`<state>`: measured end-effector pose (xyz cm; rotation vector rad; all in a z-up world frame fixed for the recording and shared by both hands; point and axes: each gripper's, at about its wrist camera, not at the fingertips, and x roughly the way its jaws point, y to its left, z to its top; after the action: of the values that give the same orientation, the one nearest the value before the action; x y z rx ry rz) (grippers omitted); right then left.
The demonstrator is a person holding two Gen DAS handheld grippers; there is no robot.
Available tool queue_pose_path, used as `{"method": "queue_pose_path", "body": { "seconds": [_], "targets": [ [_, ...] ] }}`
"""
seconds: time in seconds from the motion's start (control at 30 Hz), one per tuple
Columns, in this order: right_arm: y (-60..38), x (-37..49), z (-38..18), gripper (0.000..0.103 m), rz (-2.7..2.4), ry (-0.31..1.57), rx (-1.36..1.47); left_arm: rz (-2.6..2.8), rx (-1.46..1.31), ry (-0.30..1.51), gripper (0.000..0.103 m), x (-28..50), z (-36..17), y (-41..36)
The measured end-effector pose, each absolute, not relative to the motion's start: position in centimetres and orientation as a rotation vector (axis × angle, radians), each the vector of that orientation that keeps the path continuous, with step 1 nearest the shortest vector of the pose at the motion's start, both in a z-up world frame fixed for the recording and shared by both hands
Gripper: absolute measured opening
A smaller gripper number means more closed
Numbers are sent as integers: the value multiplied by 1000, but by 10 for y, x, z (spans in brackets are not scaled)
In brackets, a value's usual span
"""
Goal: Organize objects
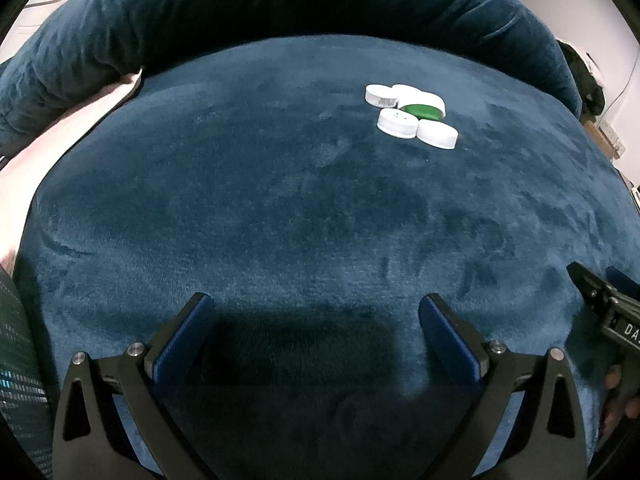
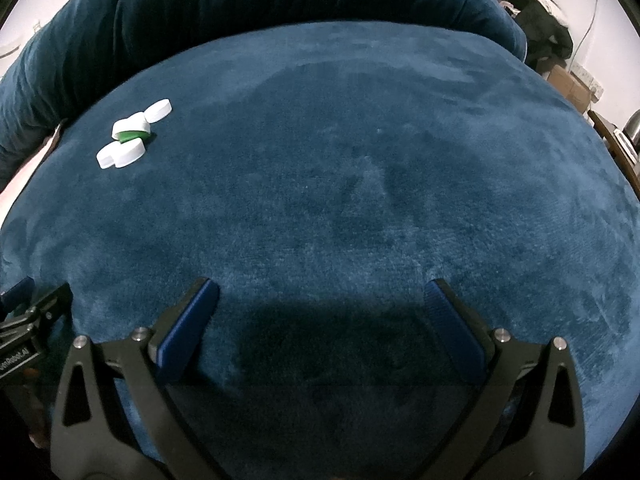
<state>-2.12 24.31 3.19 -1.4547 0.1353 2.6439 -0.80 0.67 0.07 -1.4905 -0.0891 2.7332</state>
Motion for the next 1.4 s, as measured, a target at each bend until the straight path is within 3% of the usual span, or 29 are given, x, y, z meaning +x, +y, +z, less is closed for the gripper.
{"method": "queue_pose_path", "body": {
  "seconds": [0.83, 1.4],
  "targets": [
    [240, -15, 31, 103, 2678, 140, -1405, 2784, -1404, -98, 103, 1, 0, 4],
    [244, -16, 49, 103, 2604, 150, -1570, 2714, -1500, -108, 103, 4, 20, 5]
  ]
}}
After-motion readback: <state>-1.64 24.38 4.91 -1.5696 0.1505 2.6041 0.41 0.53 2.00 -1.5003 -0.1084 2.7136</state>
